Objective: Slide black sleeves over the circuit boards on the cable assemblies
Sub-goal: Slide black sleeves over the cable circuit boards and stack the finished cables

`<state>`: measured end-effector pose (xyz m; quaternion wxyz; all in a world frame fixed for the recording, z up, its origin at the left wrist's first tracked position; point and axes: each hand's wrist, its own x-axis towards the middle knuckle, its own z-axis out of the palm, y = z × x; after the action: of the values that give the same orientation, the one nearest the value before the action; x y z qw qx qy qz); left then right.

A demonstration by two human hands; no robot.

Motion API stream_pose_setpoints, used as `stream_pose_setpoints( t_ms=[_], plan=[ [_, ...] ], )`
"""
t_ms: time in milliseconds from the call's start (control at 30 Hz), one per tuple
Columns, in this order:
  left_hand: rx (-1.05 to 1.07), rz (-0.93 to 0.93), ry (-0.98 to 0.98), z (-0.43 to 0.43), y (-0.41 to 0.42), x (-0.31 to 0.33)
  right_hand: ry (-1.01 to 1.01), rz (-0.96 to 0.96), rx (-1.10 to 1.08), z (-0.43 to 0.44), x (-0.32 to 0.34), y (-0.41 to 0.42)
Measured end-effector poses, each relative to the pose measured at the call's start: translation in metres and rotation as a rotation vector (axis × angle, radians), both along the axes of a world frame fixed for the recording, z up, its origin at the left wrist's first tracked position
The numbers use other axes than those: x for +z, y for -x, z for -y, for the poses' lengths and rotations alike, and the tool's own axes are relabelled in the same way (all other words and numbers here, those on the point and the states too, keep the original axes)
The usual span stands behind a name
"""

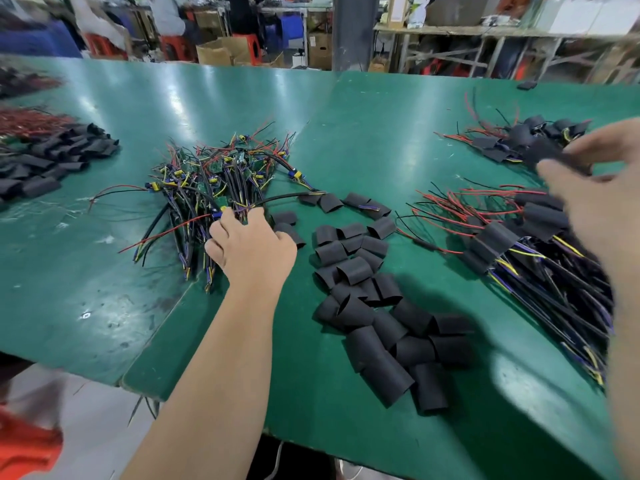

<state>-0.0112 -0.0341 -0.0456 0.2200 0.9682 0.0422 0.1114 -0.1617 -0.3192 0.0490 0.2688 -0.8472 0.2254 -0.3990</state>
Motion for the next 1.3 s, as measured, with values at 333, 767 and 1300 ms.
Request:
stream_pose_setpoints(
  t_ms=[333,767,1300],
  plan=[
    [0.027,0.038,-0.164,-0.008,-0.013,-0.002,0.124,-0.312,-0.032,-0.041,-0.050,-0.019],
    [-0.043,0.222,-0.277,0.008,-0.030,0.002,0.094,-0.130,0.076,-0.056,-0.060,-0.019],
    [-0.089,0.218,-0.338,0.017,-0.028,-0.001,0.102,-0.116,0.189,-0.065,-0.062,-0.019]
  ],
)
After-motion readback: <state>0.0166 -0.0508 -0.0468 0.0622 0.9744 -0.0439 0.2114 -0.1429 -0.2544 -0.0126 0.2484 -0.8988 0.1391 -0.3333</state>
